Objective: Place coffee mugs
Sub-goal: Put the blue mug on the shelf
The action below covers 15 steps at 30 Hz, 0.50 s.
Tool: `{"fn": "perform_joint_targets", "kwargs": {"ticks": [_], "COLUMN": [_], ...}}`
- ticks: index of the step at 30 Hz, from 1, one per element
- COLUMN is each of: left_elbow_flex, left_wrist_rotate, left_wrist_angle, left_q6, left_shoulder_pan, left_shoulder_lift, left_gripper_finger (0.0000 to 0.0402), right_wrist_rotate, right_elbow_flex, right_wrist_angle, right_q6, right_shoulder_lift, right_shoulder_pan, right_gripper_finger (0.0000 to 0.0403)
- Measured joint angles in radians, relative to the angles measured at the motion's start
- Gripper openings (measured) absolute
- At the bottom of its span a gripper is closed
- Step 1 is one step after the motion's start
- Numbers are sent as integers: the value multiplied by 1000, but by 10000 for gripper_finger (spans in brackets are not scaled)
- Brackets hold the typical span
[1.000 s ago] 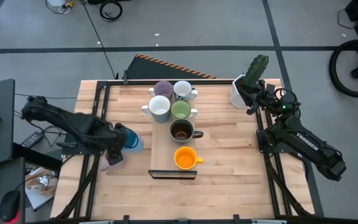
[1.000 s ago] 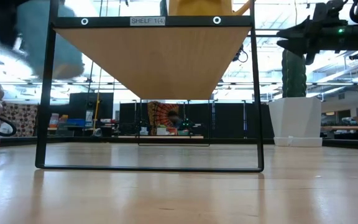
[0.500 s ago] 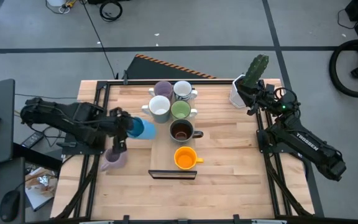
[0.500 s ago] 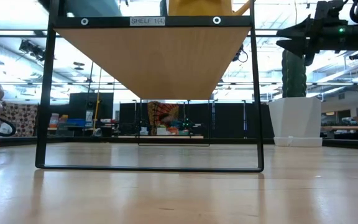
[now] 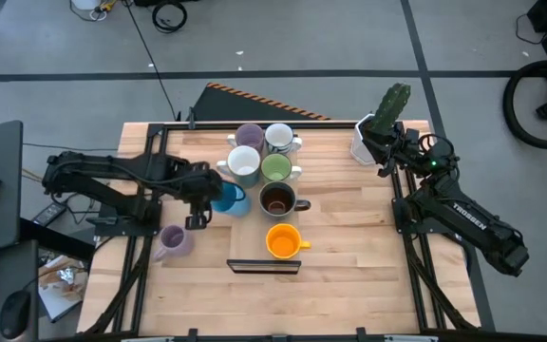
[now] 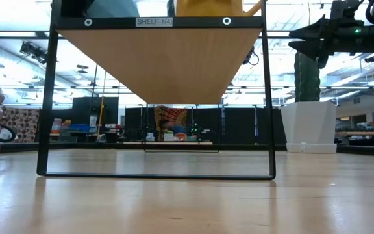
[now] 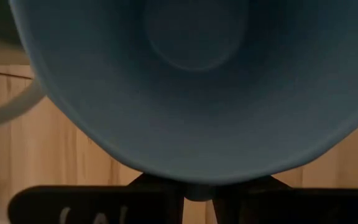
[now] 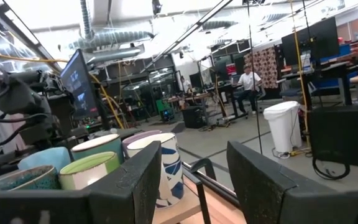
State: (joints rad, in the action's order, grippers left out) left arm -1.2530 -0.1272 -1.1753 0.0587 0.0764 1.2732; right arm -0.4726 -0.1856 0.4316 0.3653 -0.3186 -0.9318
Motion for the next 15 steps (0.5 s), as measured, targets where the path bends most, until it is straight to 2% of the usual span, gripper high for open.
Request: {"fn": "perform_joint_targets", "kwargs": {"ticks": [7,15], "left_elbow_flex": [0,1], "left_wrist_rotate": [1,32], "left_wrist_angle": [48,77], "left_q6": [-65,-92], "left_shoulder_pan": [-47,-46], "left_shoulder_lift": [0,12], "left_gripper_finger": [53,53], "right_wrist_rotate": [-1,-1], "right_elbow_flex": [0,0], "right_wrist_angle": [0,0], "right_q6": [0,2], "right_shoulder_lift": [0,0], "right_shoulder_pan": [0,0], "right_gripper_finger": [189,189]}}
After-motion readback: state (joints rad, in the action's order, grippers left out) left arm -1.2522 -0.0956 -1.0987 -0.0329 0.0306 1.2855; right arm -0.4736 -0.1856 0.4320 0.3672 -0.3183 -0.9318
